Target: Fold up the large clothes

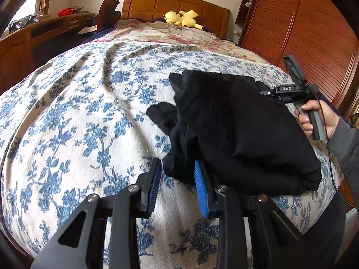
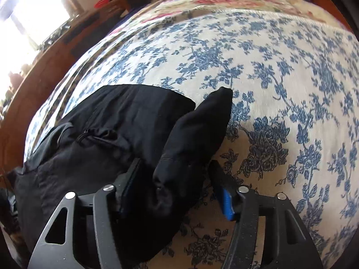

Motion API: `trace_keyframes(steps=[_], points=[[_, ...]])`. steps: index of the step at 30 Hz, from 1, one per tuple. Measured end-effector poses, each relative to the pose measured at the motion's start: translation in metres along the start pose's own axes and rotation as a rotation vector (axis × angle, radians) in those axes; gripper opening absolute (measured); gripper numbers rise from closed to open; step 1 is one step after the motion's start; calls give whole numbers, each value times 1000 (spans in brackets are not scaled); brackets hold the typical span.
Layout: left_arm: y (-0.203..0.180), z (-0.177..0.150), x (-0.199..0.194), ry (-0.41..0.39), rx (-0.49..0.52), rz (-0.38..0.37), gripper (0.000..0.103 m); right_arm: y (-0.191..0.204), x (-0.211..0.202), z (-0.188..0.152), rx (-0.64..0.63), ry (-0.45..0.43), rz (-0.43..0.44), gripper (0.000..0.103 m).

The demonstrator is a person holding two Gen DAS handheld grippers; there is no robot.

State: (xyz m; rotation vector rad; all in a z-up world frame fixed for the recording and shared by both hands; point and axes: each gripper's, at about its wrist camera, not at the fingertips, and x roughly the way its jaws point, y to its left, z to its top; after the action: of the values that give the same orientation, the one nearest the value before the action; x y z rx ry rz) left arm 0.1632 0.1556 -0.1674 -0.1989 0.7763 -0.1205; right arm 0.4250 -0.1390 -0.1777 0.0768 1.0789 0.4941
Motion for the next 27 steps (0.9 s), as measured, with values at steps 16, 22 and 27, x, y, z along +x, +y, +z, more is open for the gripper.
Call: trace_keyframes(steps=[16,22,27], points=[[1,0,7,-17,27,-67,4,26,-10,-3,-63,-41,-25,26],[21,3,-35,-149,23,-4,2,74,-36,1,-154,-130,-42,17],[74,0,-77,-213,-32,75,2,156,-39,14,-260,-179,-18,16]])
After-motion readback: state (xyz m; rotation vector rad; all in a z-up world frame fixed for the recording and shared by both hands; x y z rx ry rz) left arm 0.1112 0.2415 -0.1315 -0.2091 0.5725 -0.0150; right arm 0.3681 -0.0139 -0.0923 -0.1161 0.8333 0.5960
